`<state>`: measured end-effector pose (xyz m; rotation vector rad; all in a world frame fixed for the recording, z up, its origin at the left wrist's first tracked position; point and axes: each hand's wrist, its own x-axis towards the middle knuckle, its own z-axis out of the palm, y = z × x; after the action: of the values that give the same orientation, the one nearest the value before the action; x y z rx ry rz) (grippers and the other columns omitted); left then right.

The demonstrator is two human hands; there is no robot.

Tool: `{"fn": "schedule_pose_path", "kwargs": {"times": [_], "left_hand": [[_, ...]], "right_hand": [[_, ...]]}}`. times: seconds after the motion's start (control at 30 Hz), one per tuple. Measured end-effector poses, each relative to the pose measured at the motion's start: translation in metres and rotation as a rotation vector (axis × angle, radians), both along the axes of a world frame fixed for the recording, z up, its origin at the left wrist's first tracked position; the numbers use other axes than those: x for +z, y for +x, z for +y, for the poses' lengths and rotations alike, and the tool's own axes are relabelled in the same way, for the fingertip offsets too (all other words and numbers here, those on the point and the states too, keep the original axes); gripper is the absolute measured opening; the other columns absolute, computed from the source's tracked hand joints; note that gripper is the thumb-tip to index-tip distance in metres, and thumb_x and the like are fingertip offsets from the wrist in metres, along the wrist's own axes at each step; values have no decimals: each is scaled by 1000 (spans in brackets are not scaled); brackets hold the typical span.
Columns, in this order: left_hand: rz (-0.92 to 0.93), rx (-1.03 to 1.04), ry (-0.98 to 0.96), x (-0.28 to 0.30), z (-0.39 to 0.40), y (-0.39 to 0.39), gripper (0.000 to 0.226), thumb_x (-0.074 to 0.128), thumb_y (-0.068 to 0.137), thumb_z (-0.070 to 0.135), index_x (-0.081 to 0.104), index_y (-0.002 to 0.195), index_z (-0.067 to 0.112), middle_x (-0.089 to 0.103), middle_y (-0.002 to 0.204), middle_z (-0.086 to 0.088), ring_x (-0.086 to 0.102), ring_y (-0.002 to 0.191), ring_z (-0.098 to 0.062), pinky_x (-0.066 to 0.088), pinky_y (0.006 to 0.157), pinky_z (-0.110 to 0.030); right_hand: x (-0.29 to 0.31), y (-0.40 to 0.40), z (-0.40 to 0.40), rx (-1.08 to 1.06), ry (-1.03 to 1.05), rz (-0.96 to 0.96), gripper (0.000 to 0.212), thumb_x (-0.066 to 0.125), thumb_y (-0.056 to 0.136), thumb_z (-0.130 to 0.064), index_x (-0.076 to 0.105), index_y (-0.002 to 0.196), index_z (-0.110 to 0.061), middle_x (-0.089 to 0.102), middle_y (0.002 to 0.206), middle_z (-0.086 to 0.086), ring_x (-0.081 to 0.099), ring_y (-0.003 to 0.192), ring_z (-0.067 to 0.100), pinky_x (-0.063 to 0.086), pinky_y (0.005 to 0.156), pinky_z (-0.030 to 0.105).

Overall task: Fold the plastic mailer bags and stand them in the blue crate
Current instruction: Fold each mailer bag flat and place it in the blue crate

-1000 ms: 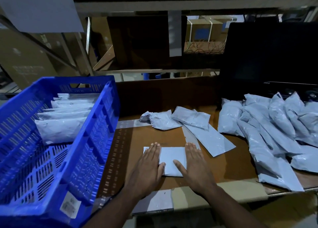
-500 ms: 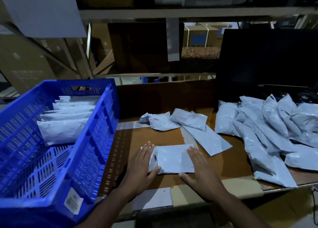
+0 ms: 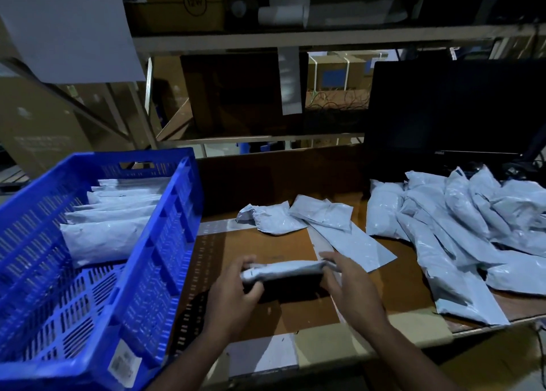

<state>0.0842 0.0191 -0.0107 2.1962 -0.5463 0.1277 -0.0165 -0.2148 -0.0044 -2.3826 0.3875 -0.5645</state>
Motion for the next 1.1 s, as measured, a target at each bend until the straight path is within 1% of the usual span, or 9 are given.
{"fn": "schedule_pose_path", "kwargs": {"times": [0.2, 0.4, 0.57, 0.67, 0.73, 0.8, 0.9, 1.03, 1.1], "left_hand": [[95, 58, -40, 11, -7, 4, 79, 78, 87, 41, 31, 150, 37, 54, 139, 12, 60, 119, -12, 55, 90, -30], [-94, 127, 354, 6, -8, -1, 66, 57, 98, 51, 31, 155, 30, 34, 153, 6, 42, 135, -12, 50, 96, -25], [-225, -164, 434, 4, -19, 6, 52, 22, 109, 35, 28, 159, 23, 23, 167, 5, 13, 154, -8, 26, 123, -36], [-218, -348, 633, -8, -24, 21, 58, 9, 106, 34, 17, 161, 17, 9, 169, 2, -6, 153, -7, -2, 127, -31], [-166, -395, 686, -17, -22, 20, 56, 14, 109, 37, 9, 162, 19, 2, 170, 4, -12, 152, -3, -12, 121, -24], [-154, -367, 683, -26, -19, 14, 60, 11, 108, 43, 7, 163, 20, 1, 170, 5, -8, 154, -4, -11, 121, -24], [-165, -307, 660, -27, -20, 10, 76, -6, 94, 51, 10, 163, 21, 6, 170, 5, -3, 155, -5, -3, 127, -32], [-176, -291, 686, -39, -20, 0, 74, -7, 97, 49, 13, 162, 20, 10, 170, 3, -1, 155, -8, 3, 127, -37], [-172, -279, 678, -37, -20, 1, 71, -4, 99, 48, 15, 162, 19, 14, 170, 2, 0, 155, -7, 3, 128, -37]], "right_hand": [[10, 21, -8, -52, -29, 22, 41, 55, 100, -29, 48, 140, -32, 59, 130, -10, 58, 114, 12, 49, 94, 31], [-5, 23, 11, -27, -411, 121, 44, 58, 99, -30, 53, 143, -24, 46, 152, -2, 44, 138, 15, 34, 113, 30], [-23, 30, 37, 182, -447, 192, 45, 46, 102, -31, 51, 146, -23, 44, 155, 2, 41, 143, 19, 22, 116, 33], [-37, 33, 46, 195, -470, 250, 43, 48, 95, -32, 64, 134, -24, 61, 139, 5, 58, 128, 22, 38, 112, 38], [-46, 28, 48, 188, -504, 247, 45, 31, 104, -32, 64, 133, -24, 62, 138, 3, 58, 129, 20, 32, 116, 37], [-49, 24, 48, 215, -502, 278, 61, 6, 108, -37, 56, 141, -25, 53, 148, 2, 47, 139, 19, 16, 118, 37], [-40, 30, 40, 265, -465, 282, 61, 1, 105, -41, 36, 154, -28, 22, 163, -3, 18, 152, 13, -7, 124, 31], [-43, 21, 40, 281, -497, 280, 51, 25, 102, -34, 53, 144, -26, 47, 152, 1, 37, 145, 15, 7, 123, 36], [-41, 22, 42, 299, -451, 320, 48, 28, 105, -33, 50, 146, -26, 43, 155, -1, 34, 146, 15, 2, 123, 33]]}}
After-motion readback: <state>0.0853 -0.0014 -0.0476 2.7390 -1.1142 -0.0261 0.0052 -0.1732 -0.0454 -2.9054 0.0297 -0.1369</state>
